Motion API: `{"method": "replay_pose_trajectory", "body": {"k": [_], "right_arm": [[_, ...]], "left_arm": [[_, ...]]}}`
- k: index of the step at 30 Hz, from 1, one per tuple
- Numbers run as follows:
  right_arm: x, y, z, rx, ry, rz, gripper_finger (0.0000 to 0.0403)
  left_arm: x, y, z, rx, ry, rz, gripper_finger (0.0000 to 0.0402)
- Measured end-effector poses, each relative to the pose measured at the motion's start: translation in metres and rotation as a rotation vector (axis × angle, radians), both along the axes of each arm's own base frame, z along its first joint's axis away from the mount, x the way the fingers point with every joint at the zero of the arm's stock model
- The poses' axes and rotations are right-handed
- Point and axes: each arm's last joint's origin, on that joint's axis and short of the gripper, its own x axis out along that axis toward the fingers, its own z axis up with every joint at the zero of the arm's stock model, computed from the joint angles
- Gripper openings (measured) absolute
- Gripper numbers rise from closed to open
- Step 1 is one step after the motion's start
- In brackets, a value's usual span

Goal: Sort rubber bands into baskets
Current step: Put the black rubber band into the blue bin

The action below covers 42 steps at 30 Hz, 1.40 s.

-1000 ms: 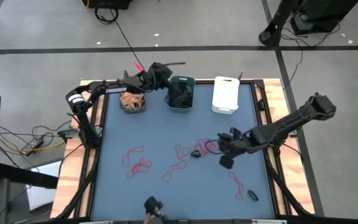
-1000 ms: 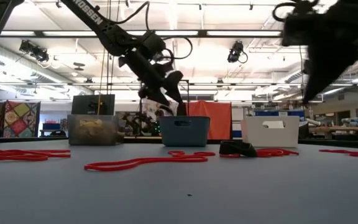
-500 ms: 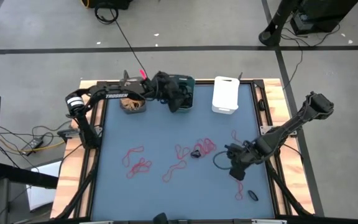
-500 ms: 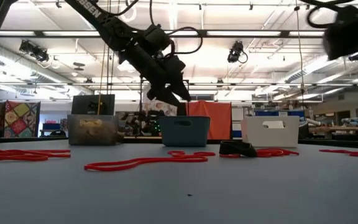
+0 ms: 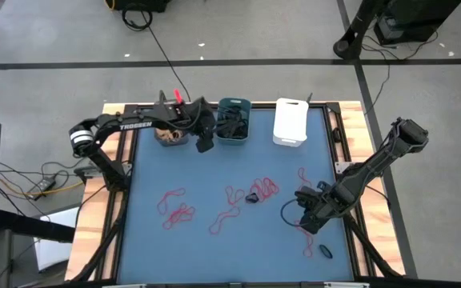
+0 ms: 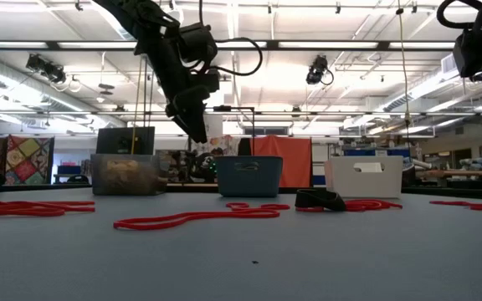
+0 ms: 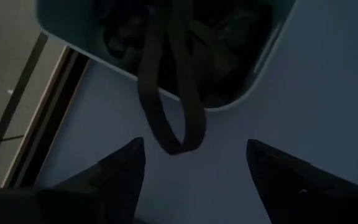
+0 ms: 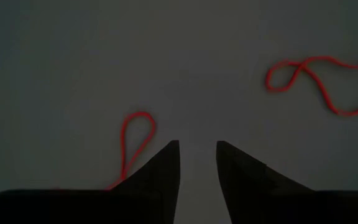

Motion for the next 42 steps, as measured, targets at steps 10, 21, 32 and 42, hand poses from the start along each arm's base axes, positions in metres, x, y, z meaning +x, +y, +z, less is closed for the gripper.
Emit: {"method": "replay_pose_trajectory", "body": {"k": [10, 21, 32, 42], "right_arm": [[-0.001, 0.003, 0.000, -0.005, -0.014, 0.018, 0.0108], [-0.002, 0.003, 0.000, -0.007, -0.014, 0.028, 0.0103], [-0.002, 0.003, 0.000, -0.008, -0.014, 0.036, 0.0085], [-0.002, 0.003, 0.000, -0.015, -0.016, 0.047, 0.0063]], "left_arm": [[-0.002, 0.006, -0.021, 0.089, -0.013, -0.043, 0.0265], [-0.003, 0.008, -0.034, 0.101, -0.015, -0.051, 0.0203], [0.003, 0.008, -0.042, 0.038, -0.045, -0.099, 0.0033], [0.021, 0.018, 0.006, 0.104, -0.173, -0.099, 0.0004]]}}
